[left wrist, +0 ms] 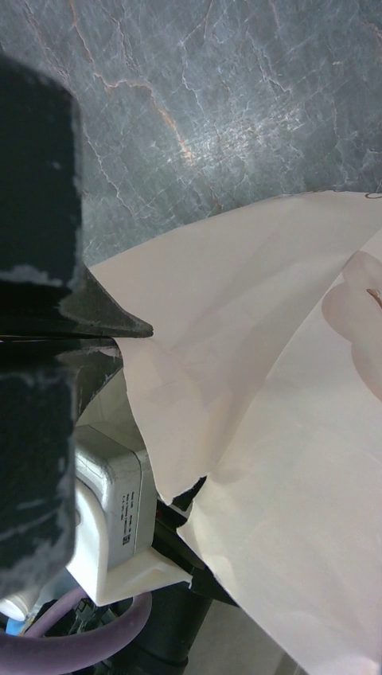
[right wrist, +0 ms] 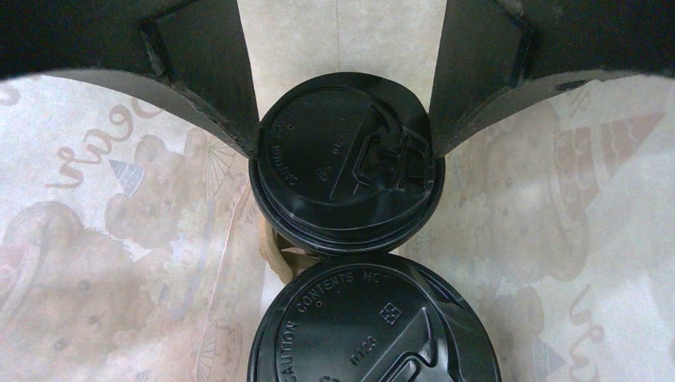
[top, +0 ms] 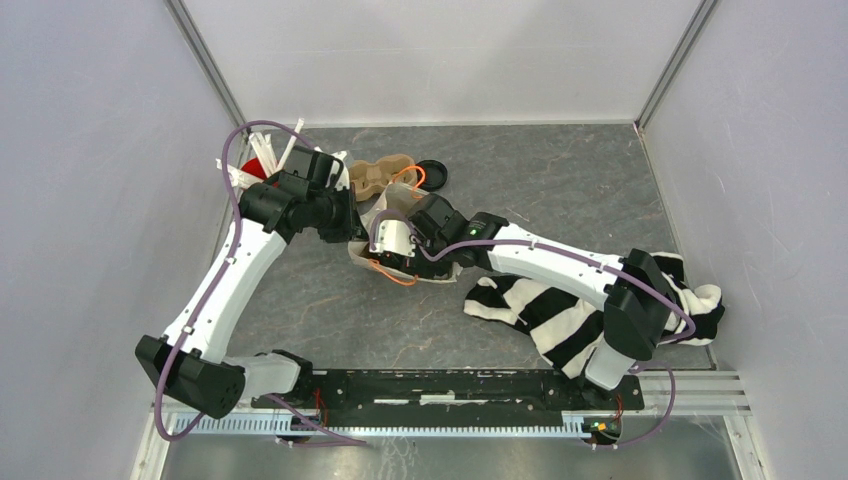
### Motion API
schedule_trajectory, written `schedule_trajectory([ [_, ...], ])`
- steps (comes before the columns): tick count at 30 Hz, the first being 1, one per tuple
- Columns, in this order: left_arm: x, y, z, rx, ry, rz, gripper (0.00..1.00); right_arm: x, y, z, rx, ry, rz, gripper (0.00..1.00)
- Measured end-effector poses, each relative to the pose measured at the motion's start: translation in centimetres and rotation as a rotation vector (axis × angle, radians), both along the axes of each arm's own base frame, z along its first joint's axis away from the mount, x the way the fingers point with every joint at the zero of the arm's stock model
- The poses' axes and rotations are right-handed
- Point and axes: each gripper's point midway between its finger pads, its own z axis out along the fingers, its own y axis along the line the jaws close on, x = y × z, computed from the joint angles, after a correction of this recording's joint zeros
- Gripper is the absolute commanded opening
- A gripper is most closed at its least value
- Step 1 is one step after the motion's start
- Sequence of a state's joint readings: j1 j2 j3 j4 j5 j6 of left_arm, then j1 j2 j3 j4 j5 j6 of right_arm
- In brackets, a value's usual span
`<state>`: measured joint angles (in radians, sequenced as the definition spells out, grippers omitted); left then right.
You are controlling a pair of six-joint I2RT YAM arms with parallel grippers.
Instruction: Pack the takeout coffee
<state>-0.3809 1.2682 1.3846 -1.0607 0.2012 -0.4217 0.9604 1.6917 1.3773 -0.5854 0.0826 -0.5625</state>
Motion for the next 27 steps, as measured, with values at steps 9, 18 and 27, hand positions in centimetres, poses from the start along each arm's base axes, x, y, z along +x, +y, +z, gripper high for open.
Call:
schedule_trajectory([
  [9, 0.5, 0.1, -0.4, 0.017, 0.008, 0.009, 0.02, 0.6, 0.3, 0.6, 0.001, 0.004, -0.018, 0.86],
  [18, 0.5, 0.0, -0.4, 0.015, 0.008, 0.008, 0.02, 0.1, -0.1, 2.3, 0.039, 0.021, -0.065, 0.98],
  [27, 0.4, -0.2, -0.3, 0.003, 0.014, -0.002, 0.02, -1.1, 0.3, 6.1, 0.137, 0.037, -0.117, 0.98],
])
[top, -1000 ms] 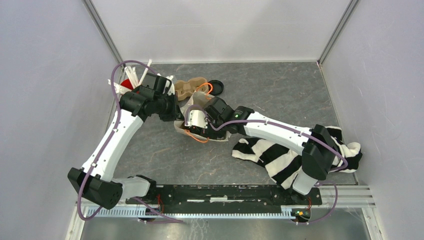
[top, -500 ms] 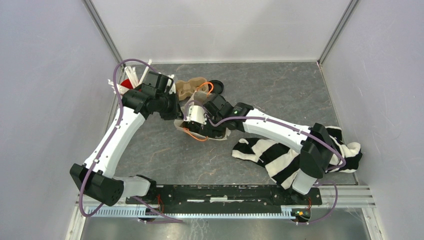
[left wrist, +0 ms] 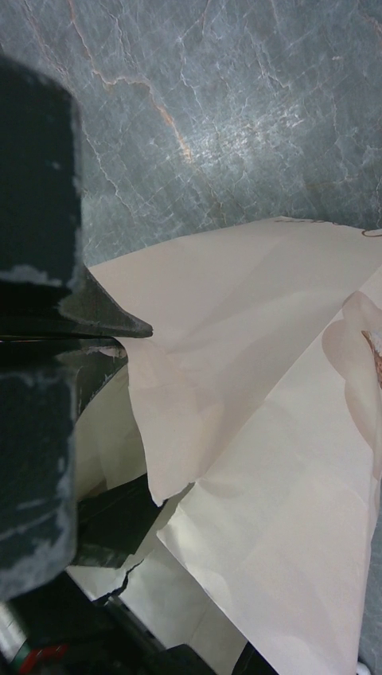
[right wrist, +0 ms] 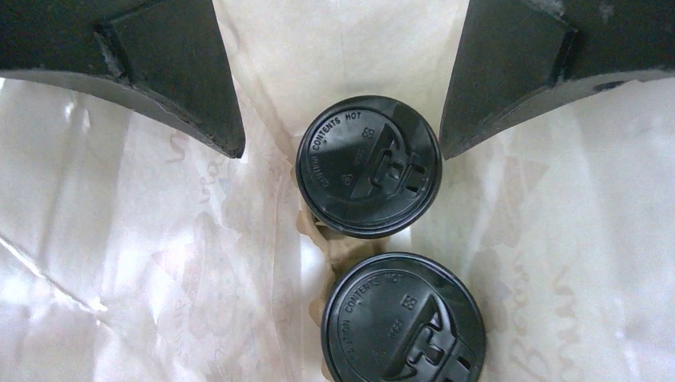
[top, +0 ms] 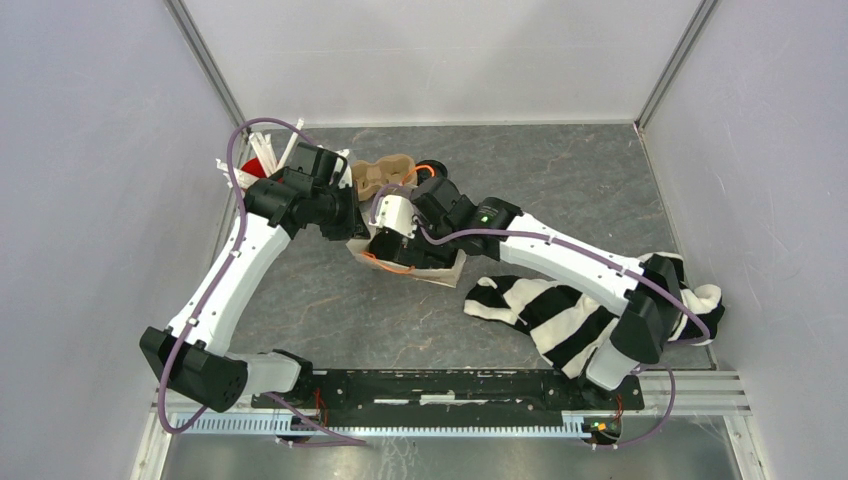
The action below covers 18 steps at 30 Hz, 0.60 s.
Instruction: Pack the takeout coffee
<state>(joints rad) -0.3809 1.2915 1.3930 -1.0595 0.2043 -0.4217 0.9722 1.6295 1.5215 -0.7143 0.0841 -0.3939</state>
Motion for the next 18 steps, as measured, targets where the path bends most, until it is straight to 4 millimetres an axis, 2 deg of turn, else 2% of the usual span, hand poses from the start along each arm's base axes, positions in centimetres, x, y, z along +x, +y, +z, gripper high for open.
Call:
schedule_trajectory([
  [6, -0.1, -0.3, -0.2, -0.009, 0.017, -0.009, 0.02, -1.5, 0.5, 1.9, 0.081, 0.067, -0.049, 0.98],
  [9, 0.1, -0.4, -0.2, -0.007, 0.027, -0.006, 0.05, -1.8, 1.0, 3.7, 0.142, 0.096, -0.084, 0.98],
  [15, 0.7, -0.7, 0.1, -0.022, 0.045, 0.025, 0.17, -2.3, 1.8, 10.4, 0.332, 0.094, -0.124, 0.98],
  [18, 0.7, -0.8, 0.4, -0.027, 0.045, 0.034, 0.28, -3.8, 1.4, 13.7, 0.434, 0.102, -0.099, 0.98],
])
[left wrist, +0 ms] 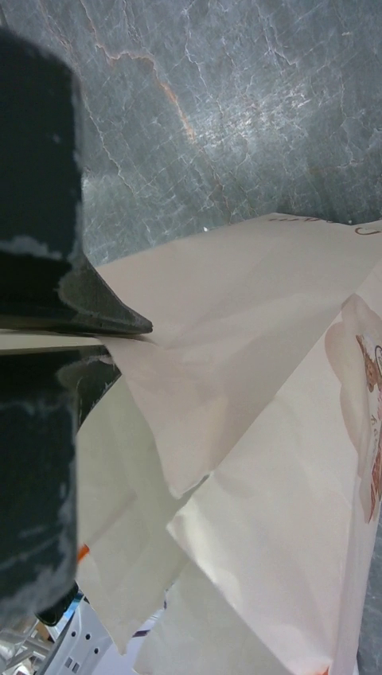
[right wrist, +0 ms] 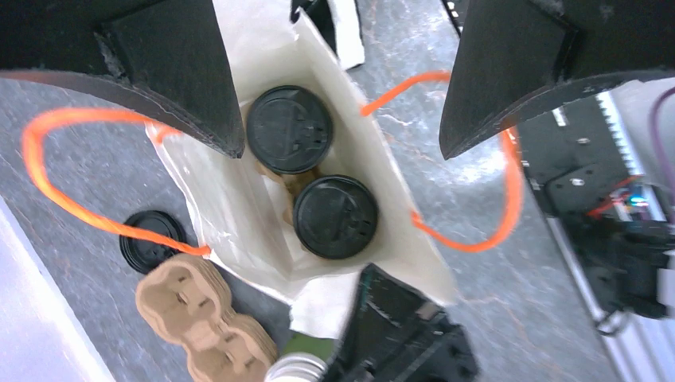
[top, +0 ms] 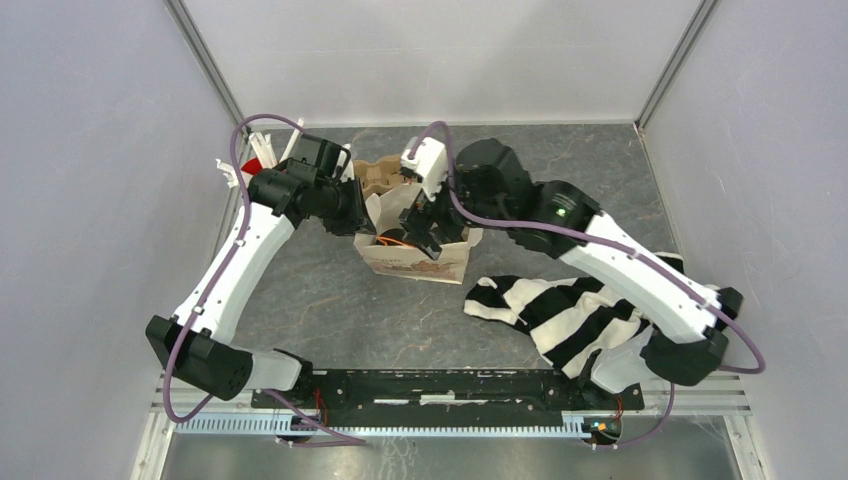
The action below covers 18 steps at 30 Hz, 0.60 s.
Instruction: Pack the takeout coffee
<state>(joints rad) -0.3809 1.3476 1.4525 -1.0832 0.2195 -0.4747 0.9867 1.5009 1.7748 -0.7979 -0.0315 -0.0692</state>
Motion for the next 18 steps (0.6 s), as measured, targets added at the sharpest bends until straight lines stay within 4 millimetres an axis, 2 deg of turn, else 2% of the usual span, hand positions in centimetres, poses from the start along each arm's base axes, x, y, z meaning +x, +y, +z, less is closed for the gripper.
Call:
schedule_trajectory([
  [3, -0.1, 0.1, 0.6, 0.003, -0.002, 0.005, 0.43, -1.7, -0.8, 3.1, 0.098, -0.003, 0.029, 0.98],
  [7, 0.5, 0.3, 2.3, 0.003, -0.042, 0.031, 0.62, -2.6, -2.2, 5.9, 0.178, -0.026, 0.008, 0.98],
  [11, 1.2, 0.9, 4.3, 0.016, -0.099, 0.068, 0.76, -1.5, -4.2, 7.8, 0.198, -0.089, -0.104, 0.98],
  [18, 3.1, 2.7, 9.8, 0.057, -0.267, 0.159, 0.85, 0.8, -9.6, 11.0, 0.228, -0.232, -0.348, 0.98],
])
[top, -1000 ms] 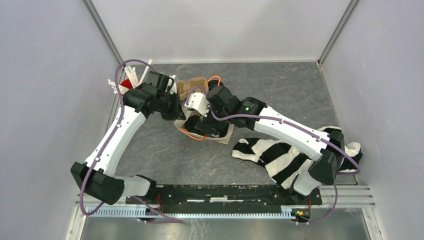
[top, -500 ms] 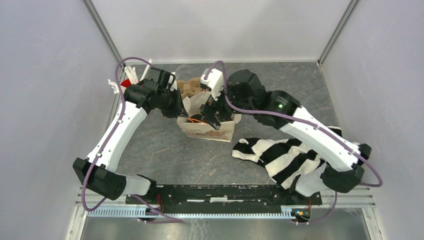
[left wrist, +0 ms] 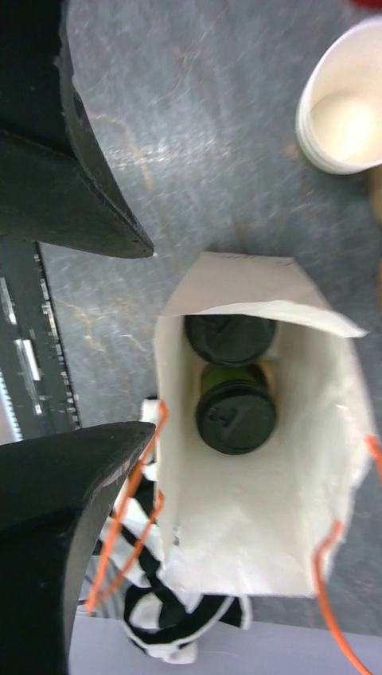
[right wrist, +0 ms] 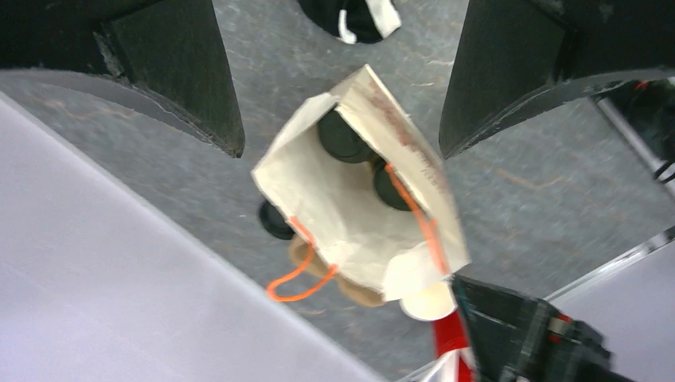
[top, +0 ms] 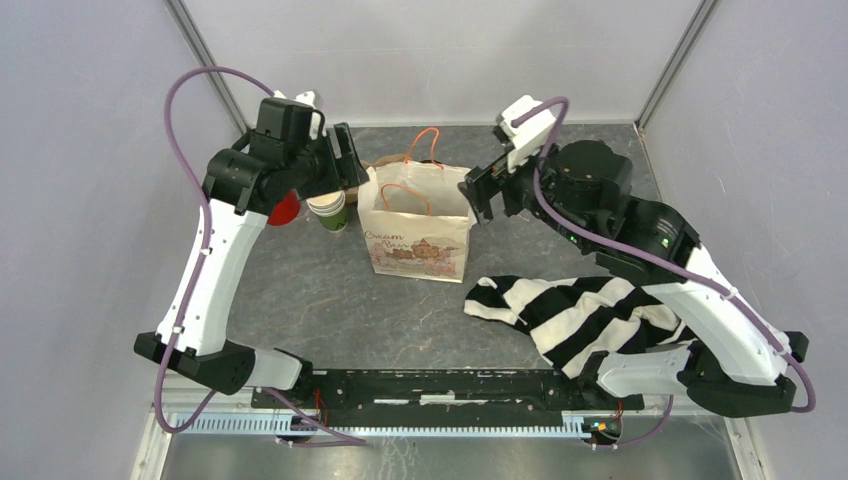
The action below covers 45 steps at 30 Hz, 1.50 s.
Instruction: Pack the takeout coffee
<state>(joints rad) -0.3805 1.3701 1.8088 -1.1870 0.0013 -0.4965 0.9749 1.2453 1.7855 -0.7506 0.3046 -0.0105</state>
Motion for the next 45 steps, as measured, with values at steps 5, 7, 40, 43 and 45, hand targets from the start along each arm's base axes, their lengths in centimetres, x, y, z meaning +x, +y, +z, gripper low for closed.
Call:
schedule_trajectory([
  [5, 2.6, 3.5, 2.2, 0.087, -0.088, 0.138, 0.88, 2.0, -3.7, 0.3, -0.014, -0.036, -0.155, 0.98],
  [7, 4.1, 5.6, 2.0, 0.123, -0.088, 0.218, 0.90, 3.9, -4.8, -0.3, -0.026, -0.020, -0.205, 0.98],
  [40, 23.4, 14.2, -7.1, 0.767, -0.144, 0.203, 0.41, 4.5, -6.4, -8.2, -0.191, 0.065, -0.146, 0.98],
  [43, 23.3, 14.4, -7.9, 0.779, -0.127, 0.203, 0.22, 4.4, -6.2, -8.1, -0.194, 0.060, -0.139, 0.98],
  [45, 23.3, 14.7, -8.2, 0.797, -0.117, 0.204, 0.17, 4.3, -6.3, -8.1, -0.192, 0.058, -0.139, 0.98],
])
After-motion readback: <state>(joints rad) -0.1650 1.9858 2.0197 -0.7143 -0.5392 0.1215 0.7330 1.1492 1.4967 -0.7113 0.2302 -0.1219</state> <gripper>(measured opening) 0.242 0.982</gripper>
